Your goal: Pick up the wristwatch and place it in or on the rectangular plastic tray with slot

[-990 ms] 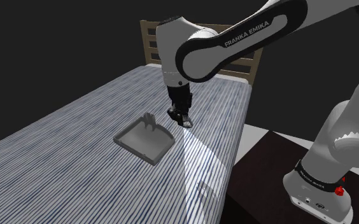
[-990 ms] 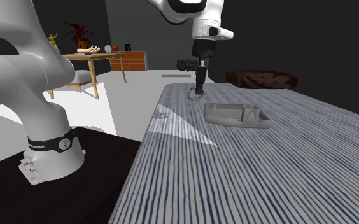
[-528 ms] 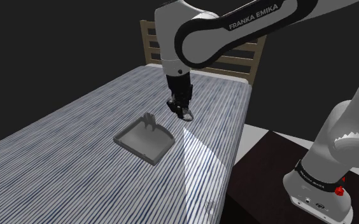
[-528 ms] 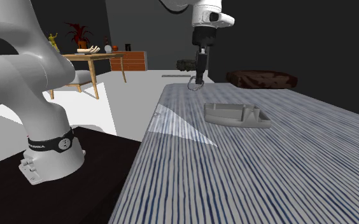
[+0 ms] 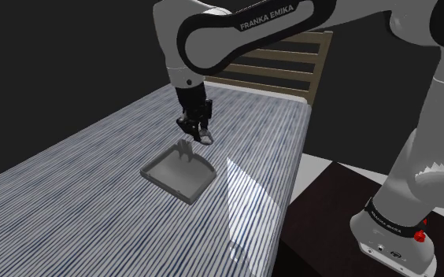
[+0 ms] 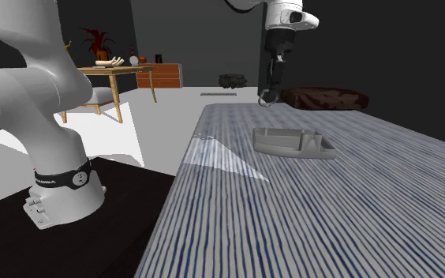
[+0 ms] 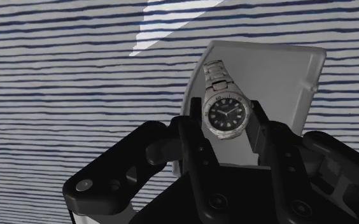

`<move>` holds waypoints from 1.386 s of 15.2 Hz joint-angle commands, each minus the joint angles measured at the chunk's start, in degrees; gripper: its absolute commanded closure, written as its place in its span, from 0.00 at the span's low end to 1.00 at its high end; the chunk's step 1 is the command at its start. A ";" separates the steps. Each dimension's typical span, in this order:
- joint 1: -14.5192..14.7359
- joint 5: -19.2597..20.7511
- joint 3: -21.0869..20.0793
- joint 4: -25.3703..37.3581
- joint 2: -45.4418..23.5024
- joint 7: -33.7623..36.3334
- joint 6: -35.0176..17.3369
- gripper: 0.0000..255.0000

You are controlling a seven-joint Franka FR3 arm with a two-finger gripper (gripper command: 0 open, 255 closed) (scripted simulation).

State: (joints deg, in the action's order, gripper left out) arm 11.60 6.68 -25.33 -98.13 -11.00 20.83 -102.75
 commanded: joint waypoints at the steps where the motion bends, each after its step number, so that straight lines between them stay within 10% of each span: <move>1: 1.37 2.18 -0.07 6.92 -5.38 1.41 2.11 1.00; 7: 8.57 8.24 1.22 34.74 -23.74 3.34 12.57 1.00; 21: 7.11 8.51 1.60 23.88 -23.83 4.40 1.88 1.00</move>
State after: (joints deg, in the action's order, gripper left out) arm 18.86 15.17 -23.77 -73.31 -34.85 25.15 -99.94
